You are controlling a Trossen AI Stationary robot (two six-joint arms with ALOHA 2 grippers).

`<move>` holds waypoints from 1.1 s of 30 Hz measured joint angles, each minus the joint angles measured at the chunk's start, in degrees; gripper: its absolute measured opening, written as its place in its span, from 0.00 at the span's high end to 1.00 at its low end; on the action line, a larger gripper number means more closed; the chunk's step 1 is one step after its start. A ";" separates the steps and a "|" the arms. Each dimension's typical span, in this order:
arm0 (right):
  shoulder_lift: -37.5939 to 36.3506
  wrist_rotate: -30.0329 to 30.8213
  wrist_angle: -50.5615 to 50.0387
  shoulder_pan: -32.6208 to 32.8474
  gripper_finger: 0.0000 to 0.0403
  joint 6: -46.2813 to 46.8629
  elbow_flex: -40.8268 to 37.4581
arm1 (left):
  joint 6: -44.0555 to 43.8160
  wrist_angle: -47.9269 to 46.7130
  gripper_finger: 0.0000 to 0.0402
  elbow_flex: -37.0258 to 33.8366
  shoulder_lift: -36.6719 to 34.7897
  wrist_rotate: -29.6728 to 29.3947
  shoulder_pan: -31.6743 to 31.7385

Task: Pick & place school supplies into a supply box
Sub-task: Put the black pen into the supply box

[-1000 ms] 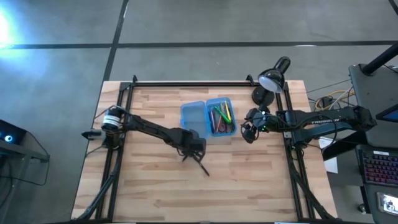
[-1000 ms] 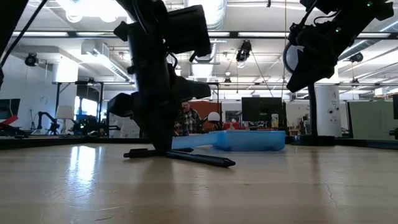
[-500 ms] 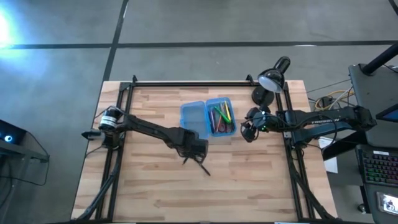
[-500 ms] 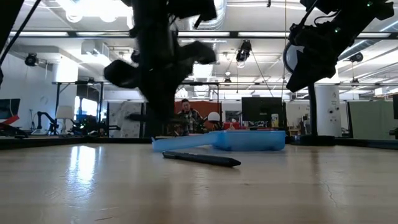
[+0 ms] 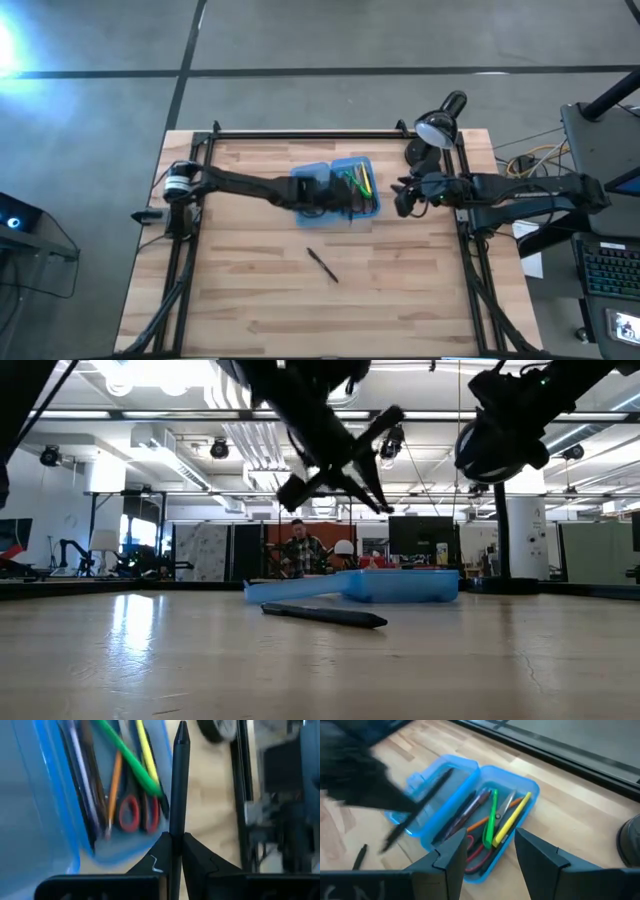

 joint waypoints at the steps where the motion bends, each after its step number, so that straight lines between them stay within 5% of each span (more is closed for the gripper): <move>1: -0.38 -0.03 0.00 -0.04 0.61 0.00 0.07 | -0.58 1.30 0.98 -0.91 0.07 -0.01 1.04; 14: 0.60 -0.48 -2.00 0.04 0.61 1.79 -0.04 | -2.60 8.63 0.98 -3.09 4.66 2.57 9.16; 33: 1.04 -0.35 -4.31 0.04 0.61 1.71 -0.28 | -0.46 0.68 0.98 -1.25 7.50 3.98 9.13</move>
